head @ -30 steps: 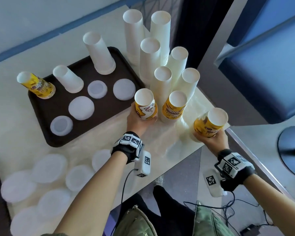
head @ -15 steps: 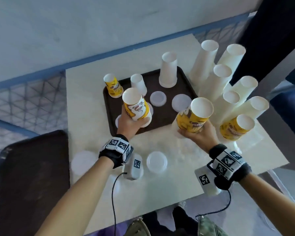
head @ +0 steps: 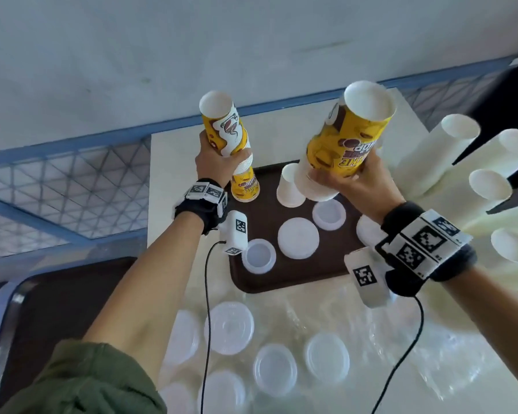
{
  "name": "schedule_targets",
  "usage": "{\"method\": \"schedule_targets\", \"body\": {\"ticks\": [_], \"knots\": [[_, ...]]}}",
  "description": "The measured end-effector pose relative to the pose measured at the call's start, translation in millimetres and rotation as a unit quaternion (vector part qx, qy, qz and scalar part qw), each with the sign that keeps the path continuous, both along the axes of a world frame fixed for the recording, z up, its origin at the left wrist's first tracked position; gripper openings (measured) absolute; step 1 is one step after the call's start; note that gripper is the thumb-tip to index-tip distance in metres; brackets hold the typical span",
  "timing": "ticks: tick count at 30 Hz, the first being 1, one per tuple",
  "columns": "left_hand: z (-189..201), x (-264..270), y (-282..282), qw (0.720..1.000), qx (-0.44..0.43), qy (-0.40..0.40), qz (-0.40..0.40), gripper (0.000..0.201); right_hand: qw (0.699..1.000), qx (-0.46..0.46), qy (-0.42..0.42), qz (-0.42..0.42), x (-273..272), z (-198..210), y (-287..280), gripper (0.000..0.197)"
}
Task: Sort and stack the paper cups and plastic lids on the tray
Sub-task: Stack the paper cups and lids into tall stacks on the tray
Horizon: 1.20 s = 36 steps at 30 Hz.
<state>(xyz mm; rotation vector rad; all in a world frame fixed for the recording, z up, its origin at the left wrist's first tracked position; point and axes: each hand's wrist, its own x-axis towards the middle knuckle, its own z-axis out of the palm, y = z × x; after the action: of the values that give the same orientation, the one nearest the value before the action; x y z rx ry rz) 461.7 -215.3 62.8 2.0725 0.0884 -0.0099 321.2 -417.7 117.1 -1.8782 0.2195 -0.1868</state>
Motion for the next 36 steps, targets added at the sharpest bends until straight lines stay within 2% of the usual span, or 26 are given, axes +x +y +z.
{"method": "schedule_targets", "body": {"ticks": [3, 5, 11, 20, 24, 28, 36], "knots": [[-19.7, 12.1, -0.7, 0.999, -0.021, 0.023, 0.016, 0.070, 1.000, -0.002, -0.014, 0.008, 31.2, 10.0, 2.9, 0.085], [-27.8, 15.8, -0.8, 0.998, -0.038, 0.031, 0.028, 0.068, 1.000, -0.016, -0.011, 0.015, 48.2, 13.6, 8.3, 0.088], [-45.5, 12.1, 3.3, 0.999, -0.015, 0.036, -0.004, 0.069, 0.999, -0.031, -0.026, 0.027, 88.4, 12.1, 32.8, 0.101], [-70.2, -1.0, 7.2, 0.997, 0.023, 0.057, -0.042, 0.077, 0.999, -0.038, 0.007, 0.033, 117.9, -0.7, 65.2, 0.087], [-73.7, -1.8, 6.7, 0.999, 0.018, 0.035, -0.031, 0.070, 0.998, -0.050, 0.025, 0.035, 131.5, -9.0, 77.9, 0.074], [-82.0, -3.7, 8.3, 0.999, 0.010, 0.025, -0.033, 0.065, 0.997, -0.066, 0.038, 0.032, 140.5, -18.9, 92.9, 0.073], [-92.2, -4.1, 14.0, 0.998, 0.019, 0.030, -0.056, 0.070, 0.988, -0.107, 0.110, 0.028, 144.9, -58.0, 106.0, 0.074]]}}
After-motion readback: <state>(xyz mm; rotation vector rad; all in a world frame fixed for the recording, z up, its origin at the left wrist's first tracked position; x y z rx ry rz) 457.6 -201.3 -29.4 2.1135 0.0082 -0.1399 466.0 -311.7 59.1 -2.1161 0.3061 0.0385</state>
